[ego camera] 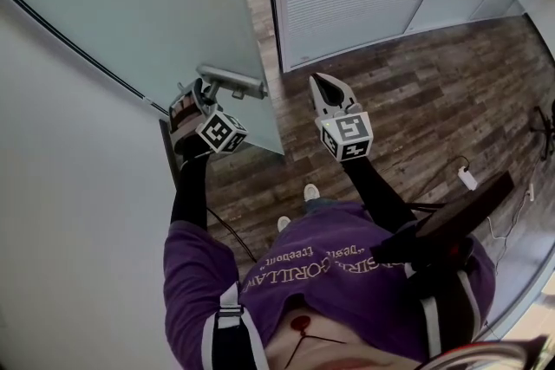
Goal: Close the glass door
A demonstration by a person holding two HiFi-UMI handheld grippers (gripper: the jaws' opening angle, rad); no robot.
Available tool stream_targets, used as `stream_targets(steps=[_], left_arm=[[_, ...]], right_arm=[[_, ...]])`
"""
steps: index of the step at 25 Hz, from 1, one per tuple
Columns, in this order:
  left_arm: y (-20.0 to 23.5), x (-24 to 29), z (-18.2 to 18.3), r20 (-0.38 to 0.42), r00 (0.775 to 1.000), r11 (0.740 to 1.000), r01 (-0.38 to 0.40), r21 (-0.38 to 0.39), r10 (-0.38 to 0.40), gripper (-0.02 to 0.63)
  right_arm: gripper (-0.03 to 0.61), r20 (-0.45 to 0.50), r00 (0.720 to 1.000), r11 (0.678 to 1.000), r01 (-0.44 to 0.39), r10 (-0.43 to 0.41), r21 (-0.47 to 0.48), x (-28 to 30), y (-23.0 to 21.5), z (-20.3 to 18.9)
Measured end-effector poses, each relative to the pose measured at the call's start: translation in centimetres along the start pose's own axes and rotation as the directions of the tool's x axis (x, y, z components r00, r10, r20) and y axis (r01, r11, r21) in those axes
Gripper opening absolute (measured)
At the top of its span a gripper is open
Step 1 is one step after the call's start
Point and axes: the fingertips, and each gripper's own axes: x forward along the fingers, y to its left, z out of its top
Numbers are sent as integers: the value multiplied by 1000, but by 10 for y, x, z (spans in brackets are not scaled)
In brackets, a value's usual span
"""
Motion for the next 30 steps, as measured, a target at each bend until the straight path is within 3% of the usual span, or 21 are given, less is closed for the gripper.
stream_targets(steps=[18,30], left_arm=[[7,66,39,-84,996,1000,2,-1,-2,141],[23,126,98,-15,997,992,78,102,-77,121]], right_arm=[[-9,3,1000,1000,-28,28,10,36,-50,-12],[-9,-9,999,997,51,-51,58,95,-99,-1]])
